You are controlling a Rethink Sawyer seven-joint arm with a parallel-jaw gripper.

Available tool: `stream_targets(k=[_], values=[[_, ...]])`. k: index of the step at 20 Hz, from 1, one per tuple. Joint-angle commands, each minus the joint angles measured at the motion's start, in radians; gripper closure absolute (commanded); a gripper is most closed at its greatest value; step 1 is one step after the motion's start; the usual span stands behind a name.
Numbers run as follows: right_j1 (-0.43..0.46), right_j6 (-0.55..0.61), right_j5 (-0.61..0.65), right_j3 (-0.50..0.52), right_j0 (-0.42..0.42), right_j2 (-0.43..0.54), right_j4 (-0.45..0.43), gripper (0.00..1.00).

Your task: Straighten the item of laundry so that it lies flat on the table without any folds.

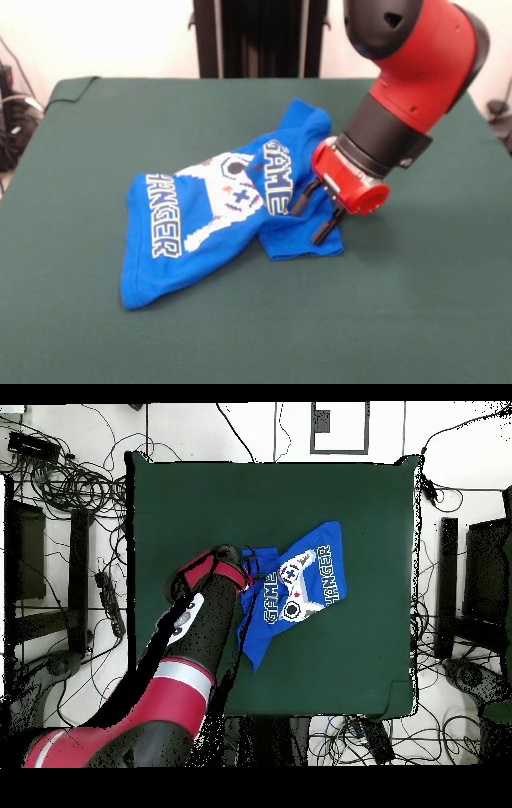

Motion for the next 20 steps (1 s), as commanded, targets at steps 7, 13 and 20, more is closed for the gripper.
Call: stream_targets(k=[7,13,20], values=[[0.012,0.142,0.013,0.068,0.05,0.036,0.116,0.0],[-0.114,0.009,0.141,0.104,0.021,0.078,0.126,0.0],[-0.159,-0.046,0.211,0.073,0.002,0.086,0.115,0.0]])
